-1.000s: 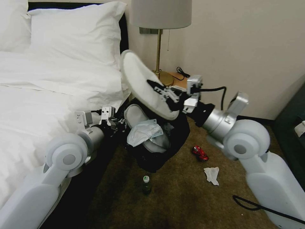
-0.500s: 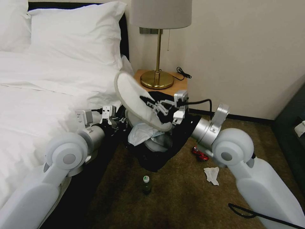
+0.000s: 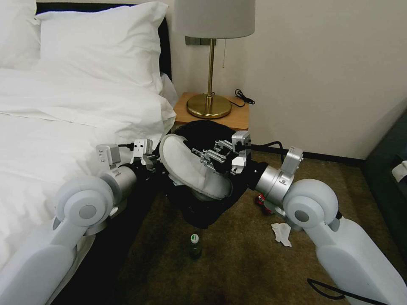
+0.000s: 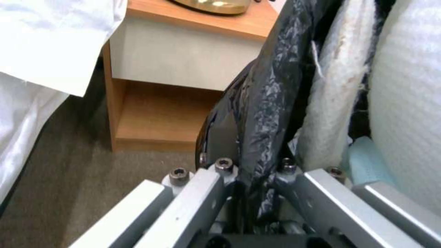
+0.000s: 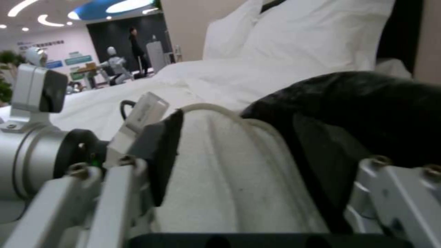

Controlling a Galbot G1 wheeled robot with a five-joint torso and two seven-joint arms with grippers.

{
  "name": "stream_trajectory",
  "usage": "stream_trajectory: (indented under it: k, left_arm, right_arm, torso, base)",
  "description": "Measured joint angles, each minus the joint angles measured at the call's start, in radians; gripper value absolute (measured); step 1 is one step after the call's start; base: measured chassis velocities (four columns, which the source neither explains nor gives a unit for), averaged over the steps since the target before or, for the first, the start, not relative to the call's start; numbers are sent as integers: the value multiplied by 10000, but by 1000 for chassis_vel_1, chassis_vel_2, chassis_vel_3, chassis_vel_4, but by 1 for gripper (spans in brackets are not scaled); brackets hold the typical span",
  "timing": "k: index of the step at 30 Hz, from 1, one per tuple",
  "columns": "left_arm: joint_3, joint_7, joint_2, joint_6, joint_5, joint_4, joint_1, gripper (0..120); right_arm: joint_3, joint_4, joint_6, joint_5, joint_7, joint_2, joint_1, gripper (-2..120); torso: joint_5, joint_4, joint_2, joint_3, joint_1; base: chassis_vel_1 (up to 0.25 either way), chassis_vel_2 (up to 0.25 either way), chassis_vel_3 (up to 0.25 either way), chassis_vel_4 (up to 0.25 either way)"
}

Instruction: Pick up the trash bin, then pick up the garbage on the floor and place it into the trash bin.

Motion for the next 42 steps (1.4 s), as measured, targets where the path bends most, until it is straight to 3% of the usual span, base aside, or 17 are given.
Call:
stream_trajectory:
  k: [10, 23, 29, 30, 32, 35, 38, 42]
  left_arm:
    - [46, 0, -94, 0, 33, 174, -16, 1]
    - [-156, -43, -23, 0, 93, 215, 175, 1]
    - [-227, -80, -53, 0, 119, 171, 279, 1]
    - [-290, -103, -54, 0, 122, 152, 309, 1]
    - [-474, -244, -44, 0, 35, 49, 263, 1]
    - [-474, -244, -53, 0, 13, 52, 207, 1]
    - [-539, -234, -49, 0, -26, 49, 176, 1]
    - [-587, -192, -11, -1, -36, 49, 183, 1]
  right_arm:
    - [1381, 533, 9, 406, 134, -236, -187, 104]
    - [3662, 764, 317, 1488, 1684, -581, -382, 114]
    - [4778, 866, 124, 1696, 1532, -1063, -1125, 111]
    - [5002, 813, 29, 1642, 1342, -1159, -1308, 110]
    - [5846, -236, -455, 433, -1131, -1666, -2556, 101]
    - [5936, -669, -353, -175, -1978, -1732, -2936, 100]
    - [5707, -2155, 528, -1837, -3845, -1820, -3840, 100]
    - [5406, -3031, 1235, -2746, -4652, -1800, -4221, 100]
  torso:
    - [9, 3, 1, 0, 0]
    - [7, -1, 0, 0, 1]
    - [9, -4, 0, -1, 0]
    - [9, -6, 0, 0, 0]
    - [6, 3, 1, -2, -2]
    - [7, 2, 1, -1, -2]
    - [9, 2, 0, 0, -1]
    - [5, 0, 1, 0, -2]
  base:
    - [0, 0, 0, 0]
    - [0, 0, 0, 0]
    - [0, 0, 0, 0]
    - [0, 0, 0, 0]
    - [0, 0, 0, 0]
    - [0, 0, 0, 0]
    - [0, 0, 0, 0]
    - [0, 0, 0, 0]
